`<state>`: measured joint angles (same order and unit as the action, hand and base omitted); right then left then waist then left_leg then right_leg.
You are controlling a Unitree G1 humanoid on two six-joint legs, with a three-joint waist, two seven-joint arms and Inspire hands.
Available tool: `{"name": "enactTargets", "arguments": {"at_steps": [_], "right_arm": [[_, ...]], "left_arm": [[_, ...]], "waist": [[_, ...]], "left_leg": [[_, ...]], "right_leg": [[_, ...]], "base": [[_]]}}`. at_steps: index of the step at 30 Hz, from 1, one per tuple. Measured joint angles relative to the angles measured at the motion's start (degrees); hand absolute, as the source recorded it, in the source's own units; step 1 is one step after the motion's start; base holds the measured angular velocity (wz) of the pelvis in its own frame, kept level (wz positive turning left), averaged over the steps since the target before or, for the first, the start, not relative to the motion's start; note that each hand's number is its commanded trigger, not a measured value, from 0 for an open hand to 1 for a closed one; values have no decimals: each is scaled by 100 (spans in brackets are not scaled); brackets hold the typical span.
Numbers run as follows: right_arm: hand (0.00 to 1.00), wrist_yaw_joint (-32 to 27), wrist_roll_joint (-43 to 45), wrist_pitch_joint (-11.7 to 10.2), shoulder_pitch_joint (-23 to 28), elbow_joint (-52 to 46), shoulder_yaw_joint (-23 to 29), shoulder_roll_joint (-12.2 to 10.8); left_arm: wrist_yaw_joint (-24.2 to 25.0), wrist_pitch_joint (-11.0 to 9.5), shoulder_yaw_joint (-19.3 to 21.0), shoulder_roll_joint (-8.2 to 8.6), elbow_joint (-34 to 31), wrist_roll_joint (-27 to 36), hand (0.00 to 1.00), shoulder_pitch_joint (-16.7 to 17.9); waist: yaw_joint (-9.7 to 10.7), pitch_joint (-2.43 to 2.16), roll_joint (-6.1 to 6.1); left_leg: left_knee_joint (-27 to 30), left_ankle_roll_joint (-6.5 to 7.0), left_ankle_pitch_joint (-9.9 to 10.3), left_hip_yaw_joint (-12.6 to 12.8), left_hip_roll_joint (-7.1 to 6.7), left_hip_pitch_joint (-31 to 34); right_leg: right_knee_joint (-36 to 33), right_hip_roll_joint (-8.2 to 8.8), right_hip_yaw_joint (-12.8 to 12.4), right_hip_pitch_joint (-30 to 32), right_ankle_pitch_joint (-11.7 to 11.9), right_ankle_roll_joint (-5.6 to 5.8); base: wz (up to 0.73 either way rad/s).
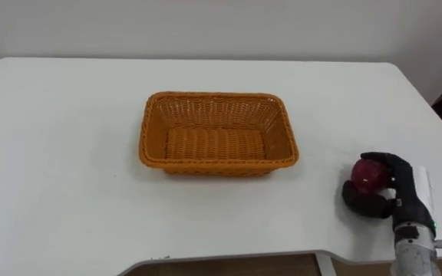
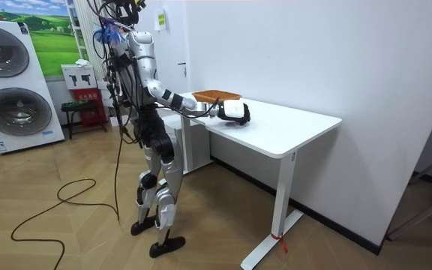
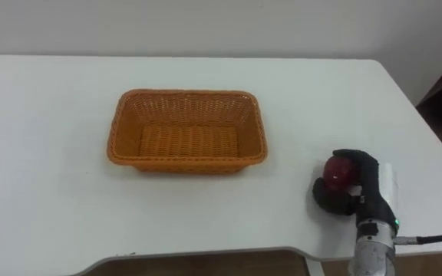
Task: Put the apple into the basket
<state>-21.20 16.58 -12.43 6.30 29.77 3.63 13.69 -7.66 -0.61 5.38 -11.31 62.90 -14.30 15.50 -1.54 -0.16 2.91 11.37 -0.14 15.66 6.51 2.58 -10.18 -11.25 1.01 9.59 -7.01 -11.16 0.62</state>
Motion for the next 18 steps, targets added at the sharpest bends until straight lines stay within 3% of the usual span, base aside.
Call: {"name": "enactTargets", "arguments": {"at_steps": [6,11,18], "right_arm": [[100,12,-10,21,-13,-6,-5,-27],[100,89,-247,199,-16,-283,-22,-77],[100,85,-495,180,-78,-781,-31,-76]], "left_arm": [[-10,2,2,4,8,0,0,-1],[-27,17,5,13,145,-4,0,-29],[-25,17,7,61,193,-30,0,-3]], "waist": [[-20,-5,-31],[-58,-8,-100],[-77,11,-158]], "left_leg": [[-1,0,0,-41,0,2],[-5,0,0,-23,-4,-10],[-7,7,-5,-22,-2,-40]], "right_leg": [[-17,-3,-8,7,0,0],[-50,-1,-17,18,4,-4],[-55,1,-10,-11,9,-7]], "base": [[1],[0],[0]]}}
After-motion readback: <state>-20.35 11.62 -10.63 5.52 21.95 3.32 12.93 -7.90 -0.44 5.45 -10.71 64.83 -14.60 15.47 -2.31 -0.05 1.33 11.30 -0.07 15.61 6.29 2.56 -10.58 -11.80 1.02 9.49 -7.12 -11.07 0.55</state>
